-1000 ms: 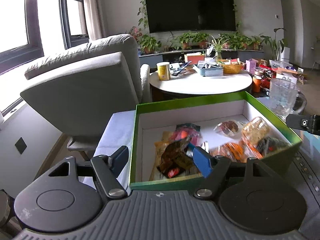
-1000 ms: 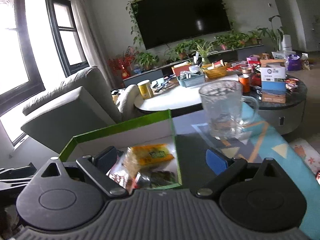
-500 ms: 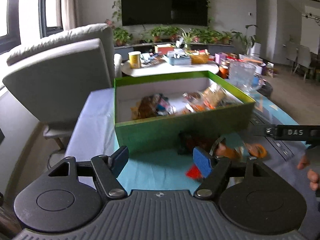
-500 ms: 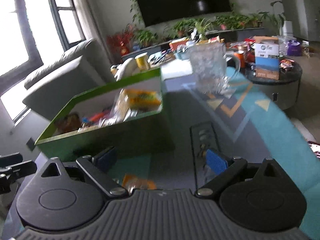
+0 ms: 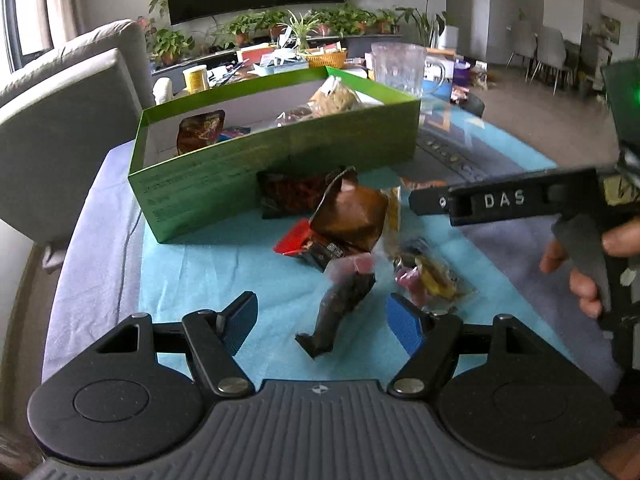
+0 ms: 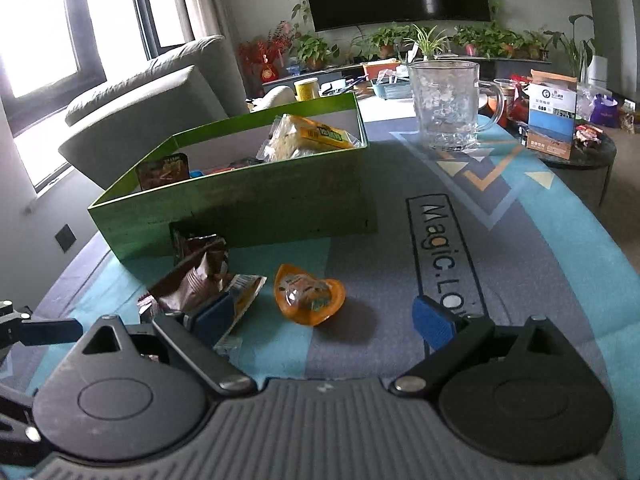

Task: Organize snacks
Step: 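Withdraw both open tools from the box toward the remaining snacks, then grasp the clear stick packet with left tool while right grasps orange jelly cup, then carry both snacks over the green box and open both tools to release them, then grasp the brown wrapper bag with right tool while left reaches for red bar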

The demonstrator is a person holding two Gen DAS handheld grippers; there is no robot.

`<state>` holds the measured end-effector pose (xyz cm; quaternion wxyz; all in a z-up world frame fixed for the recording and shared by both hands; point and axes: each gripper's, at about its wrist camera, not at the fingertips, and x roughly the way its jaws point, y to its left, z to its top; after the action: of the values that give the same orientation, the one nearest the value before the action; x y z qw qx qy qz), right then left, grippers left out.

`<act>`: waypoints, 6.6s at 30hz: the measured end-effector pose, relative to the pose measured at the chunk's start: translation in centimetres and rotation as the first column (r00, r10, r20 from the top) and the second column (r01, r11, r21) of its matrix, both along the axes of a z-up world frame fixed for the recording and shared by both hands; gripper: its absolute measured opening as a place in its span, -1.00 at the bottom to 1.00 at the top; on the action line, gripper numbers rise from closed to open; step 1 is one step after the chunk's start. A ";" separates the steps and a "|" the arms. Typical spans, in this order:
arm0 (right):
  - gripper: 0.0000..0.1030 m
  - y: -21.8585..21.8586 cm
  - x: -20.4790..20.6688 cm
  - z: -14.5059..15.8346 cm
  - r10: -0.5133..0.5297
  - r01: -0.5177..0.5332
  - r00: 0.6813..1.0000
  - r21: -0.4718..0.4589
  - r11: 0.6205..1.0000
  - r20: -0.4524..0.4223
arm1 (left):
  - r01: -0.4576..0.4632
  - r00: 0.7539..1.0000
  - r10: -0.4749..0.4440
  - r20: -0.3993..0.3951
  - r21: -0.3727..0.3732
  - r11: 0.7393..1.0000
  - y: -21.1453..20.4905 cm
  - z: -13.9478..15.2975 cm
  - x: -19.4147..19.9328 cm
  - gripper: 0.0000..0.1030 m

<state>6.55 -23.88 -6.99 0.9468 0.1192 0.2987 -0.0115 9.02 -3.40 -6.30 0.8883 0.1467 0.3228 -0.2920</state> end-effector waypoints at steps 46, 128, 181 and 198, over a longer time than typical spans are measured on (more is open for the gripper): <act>-0.09 0.1 0.9 0.8 0.040 -0.040 0.999 0.034 0.999 0.013 | -0.087 0.996 0.082 -0.042 -0.135 0.987 1.3 0.7 1.0 -0.77; -0.18 -1.1 12.0 5.1 0.087 -0.080 0.980 -0.041 0.996 0.177 | -0.182 0.961 0.208 0.181 -0.151 0.972 -2.4 5.2 16.8 -0.25; 0.30 6.2 4.0 -0.4 0.184 -0.187 0.982 -0.119 0.975 -0.032 | -0.321 0.945 0.328 0.009 -0.183 0.929 5.0 2.1 5.7 -0.23; 0.13 0.8 2.4 0.1 0.052 -0.053 0.998 -0.054 0.997 -0.018 | -0.240 0.968 0.226 -0.105 -0.152 0.959 -1.0 0.7 5.2 -0.11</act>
<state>8.92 -23.07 -6.92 0.9472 0.0854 0.3091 0.0042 14.18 -4.38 -5.61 0.9107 0.0215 0.3508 -0.2169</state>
